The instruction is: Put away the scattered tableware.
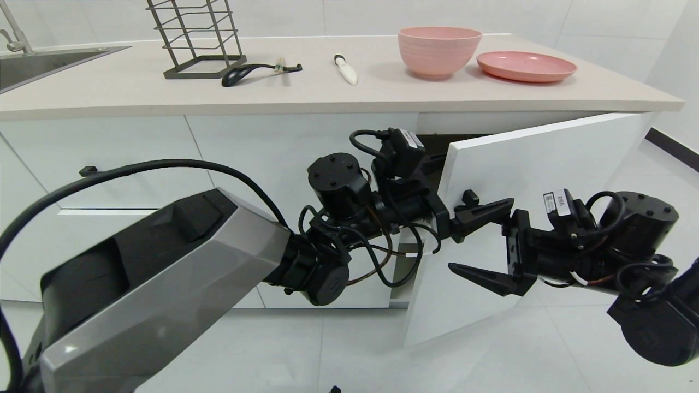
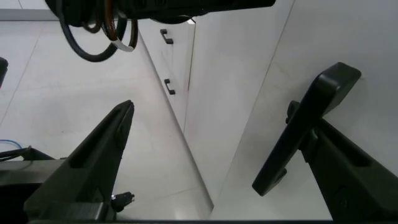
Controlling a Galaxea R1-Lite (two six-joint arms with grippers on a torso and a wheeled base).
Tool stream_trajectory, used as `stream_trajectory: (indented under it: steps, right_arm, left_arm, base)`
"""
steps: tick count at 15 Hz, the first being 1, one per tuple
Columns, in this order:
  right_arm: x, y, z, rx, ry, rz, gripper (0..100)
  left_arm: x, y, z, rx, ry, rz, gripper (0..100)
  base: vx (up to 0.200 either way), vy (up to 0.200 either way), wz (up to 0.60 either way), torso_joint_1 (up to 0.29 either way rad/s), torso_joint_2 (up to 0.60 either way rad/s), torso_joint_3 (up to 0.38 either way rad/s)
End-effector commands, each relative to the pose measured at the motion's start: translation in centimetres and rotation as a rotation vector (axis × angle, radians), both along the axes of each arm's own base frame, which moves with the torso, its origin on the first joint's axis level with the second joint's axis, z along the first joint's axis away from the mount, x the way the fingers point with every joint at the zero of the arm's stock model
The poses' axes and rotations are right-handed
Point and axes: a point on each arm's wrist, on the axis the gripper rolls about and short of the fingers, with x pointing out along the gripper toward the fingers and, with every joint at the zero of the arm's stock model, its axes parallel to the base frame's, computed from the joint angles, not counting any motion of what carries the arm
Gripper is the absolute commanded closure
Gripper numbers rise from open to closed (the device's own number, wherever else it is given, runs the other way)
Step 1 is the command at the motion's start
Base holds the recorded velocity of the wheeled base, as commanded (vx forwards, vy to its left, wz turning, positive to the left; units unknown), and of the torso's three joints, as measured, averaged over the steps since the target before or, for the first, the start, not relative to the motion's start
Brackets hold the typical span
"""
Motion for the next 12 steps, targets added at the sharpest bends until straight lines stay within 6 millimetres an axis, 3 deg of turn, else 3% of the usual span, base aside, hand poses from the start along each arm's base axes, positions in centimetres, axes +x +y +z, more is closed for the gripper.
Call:
stream_trajectory:
  steps: [1, 8, 12]
  right_arm:
    - [0.8, -0.5, -0.7, -0.004, 0.02, -0.029, 0]
    - [1.8, -3.6, -1.6, -0.012, 0.036, -0.133, 0]
    - [1.0, -5.3, -1.2, -0.013, 0.038, -0.191, 0]
  left_arm:
    - [-0.6, -1.0, -0.1, -0.007, -0.001, -0.016, 0]
    - [-0.7, -1.3, -0.4, -0.012, 0.016, 0.002, 0]
    - [-1.0, -1.5, -0.5, -0.01, 0.023, -0.005, 0]
  base:
    - [0.0, 0.0, 0.0, 0.0, 0.0, 0.0]
    - [0.0, 0.0, 0.0, 0.0, 0.0, 0.0]
    - [0.0, 0.0, 0.0, 0.0, 0.0, 0.0]
